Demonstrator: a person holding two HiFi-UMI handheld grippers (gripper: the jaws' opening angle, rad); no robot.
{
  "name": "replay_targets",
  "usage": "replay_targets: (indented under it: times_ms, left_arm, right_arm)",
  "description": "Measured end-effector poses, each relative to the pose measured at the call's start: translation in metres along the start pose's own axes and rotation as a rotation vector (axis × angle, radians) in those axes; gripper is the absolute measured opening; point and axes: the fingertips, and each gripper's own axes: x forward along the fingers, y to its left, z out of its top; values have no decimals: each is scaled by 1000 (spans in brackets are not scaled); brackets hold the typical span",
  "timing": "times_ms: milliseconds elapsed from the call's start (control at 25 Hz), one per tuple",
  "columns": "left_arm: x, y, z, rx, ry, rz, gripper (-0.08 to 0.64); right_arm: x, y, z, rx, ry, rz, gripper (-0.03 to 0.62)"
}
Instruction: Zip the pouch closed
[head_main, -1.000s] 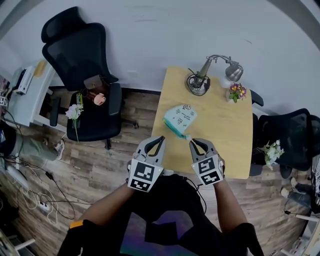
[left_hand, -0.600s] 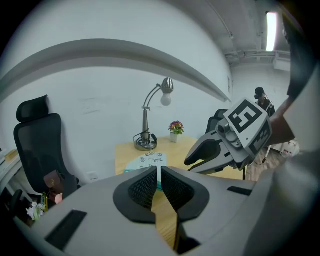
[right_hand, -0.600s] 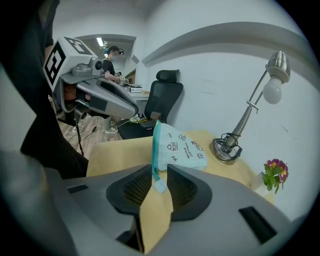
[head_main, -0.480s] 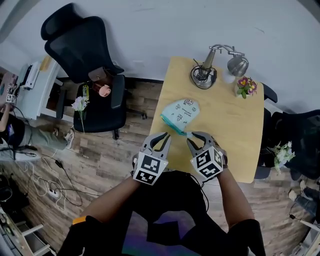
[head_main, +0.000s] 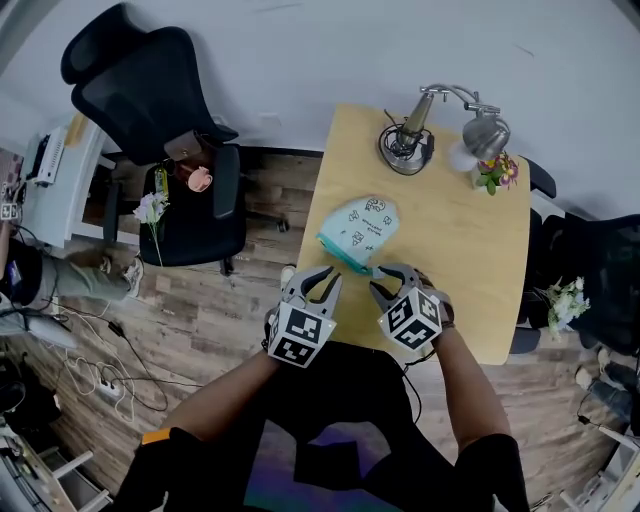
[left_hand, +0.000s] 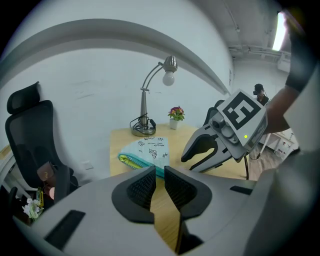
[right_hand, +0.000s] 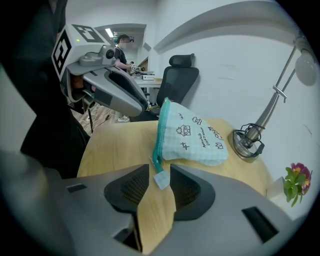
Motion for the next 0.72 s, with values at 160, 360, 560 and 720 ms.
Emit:
replay_targets:
  times_ms: [160,360,560,720]
  left_arm:
    - [9,2,-3,14,28,-40,57]
    - [15,3,-12,5,51,-56,57]
    - [17,8,-15,-21,52,-40,57]
    - [17,8,-16,-37,50,-35,57]
  right_arm:
    - [8,-5,-5,1,34,27,149]
    - [18,-4,-15,-34,68,69,149]
    - [27,-2,-18,-52,90,122,149]
    - [29,0,-18,-44,95,179,140]
